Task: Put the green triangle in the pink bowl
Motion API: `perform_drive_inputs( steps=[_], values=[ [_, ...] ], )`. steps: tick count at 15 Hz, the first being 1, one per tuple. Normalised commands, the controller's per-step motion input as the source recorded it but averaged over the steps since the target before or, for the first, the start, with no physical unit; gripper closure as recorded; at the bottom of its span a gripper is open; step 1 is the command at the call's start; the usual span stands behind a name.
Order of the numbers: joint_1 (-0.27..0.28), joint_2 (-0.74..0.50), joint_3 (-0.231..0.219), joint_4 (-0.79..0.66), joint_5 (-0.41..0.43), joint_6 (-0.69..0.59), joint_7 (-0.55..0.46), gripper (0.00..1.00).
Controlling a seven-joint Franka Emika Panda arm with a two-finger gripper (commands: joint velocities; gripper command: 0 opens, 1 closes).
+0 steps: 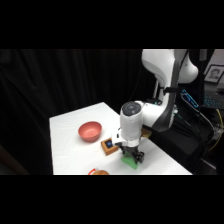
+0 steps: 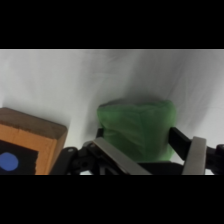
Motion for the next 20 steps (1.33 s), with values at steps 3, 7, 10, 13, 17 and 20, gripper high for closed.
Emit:
perform_drive_inputs(
  steps=[3,7,10,13,17,20],
  values=[
    [0.015,0.10,-0.039,0.11,-0.020,0.13,0.01,0.42],
    [0.012,0.05,-0.055,0.05,-0.033,0.10,0.02,0.71],
    [0.027,-0.03,-0.063,-0.01,-0.059,0.05,0.04,0.92],
    [0.043,-0.12,-0.042,-0.05,-0.062,-0.03,0.06,0.93],
    [0.058,-0.29,-0.022,-0.14,-0.058,-0.13,0.08,0.93],
    [0.047,-0.43,0.000,-0.19,-0.046,-0.23,0.10,0.93]
  ],
)
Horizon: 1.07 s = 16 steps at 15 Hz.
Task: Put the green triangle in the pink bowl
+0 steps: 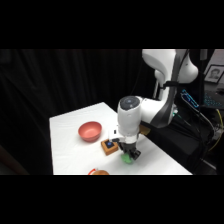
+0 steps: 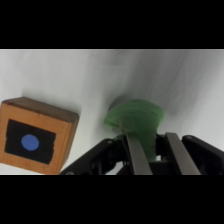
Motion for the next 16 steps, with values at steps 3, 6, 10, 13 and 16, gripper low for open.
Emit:
perform_drive_inputs(
  steps=[3,6,10,13,16],
  values=[
    [0.029,-0.47,0.009,-0.18,-0.057,-0.29,0.12,0.93],
    [-0.015,-0.46,0.038,-0.16,-0.047,-0.29,0.10,0.93],
    [-0.074,-0.41,0.056,-0.13,-0.023,-0.24,0.05,0.93],
    [-0.141,-0.35,0.039,-0.10,0.020,-0.19,-0.03,0.93],
    [-0.185,-0.25,-0.011,0.00,0.058,-0.17,-0.14,0.93]
  ],
)
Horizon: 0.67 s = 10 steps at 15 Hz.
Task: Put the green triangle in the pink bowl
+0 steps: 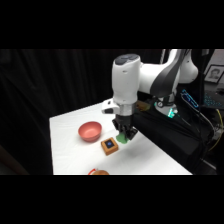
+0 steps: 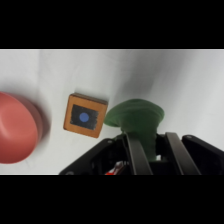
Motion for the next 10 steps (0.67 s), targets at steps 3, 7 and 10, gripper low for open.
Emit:
perform_drive_inputs(
  steps=[3,7,10],
  values=[
    [-0.206,-0.18,-0.059,0.09,0.114,-0.18,-0.25,0.93],
    [-0.188,-0.13,-0.077,0.17,0.159,-0.21,-0.30,0.93],
    [-0.153,-0.06,-0.076,0.24,0.162,-0.25,-0.28,0.93]
  ],
)
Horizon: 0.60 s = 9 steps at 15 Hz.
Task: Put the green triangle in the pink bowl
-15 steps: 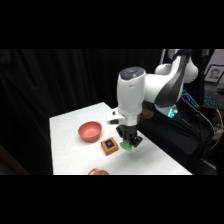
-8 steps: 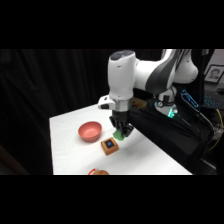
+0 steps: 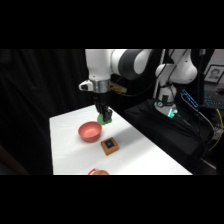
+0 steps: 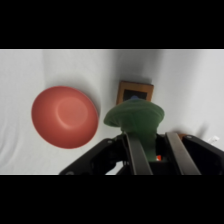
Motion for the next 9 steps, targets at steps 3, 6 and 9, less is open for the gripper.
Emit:
perform_drive_inputs(
  steps=[3,6,9],
  values=[
    [-0.129,0.03,-0.067,0.30,0.166,-0.24,-0.25,0.93],
    [-0.102,0.14,-0.057,0.34,0.155,-0.19,-0.20,0.93],
    [-0.084,0.24,-0.047,0.35,0.139,-0.13,-0.15,0.93]
  ],
)
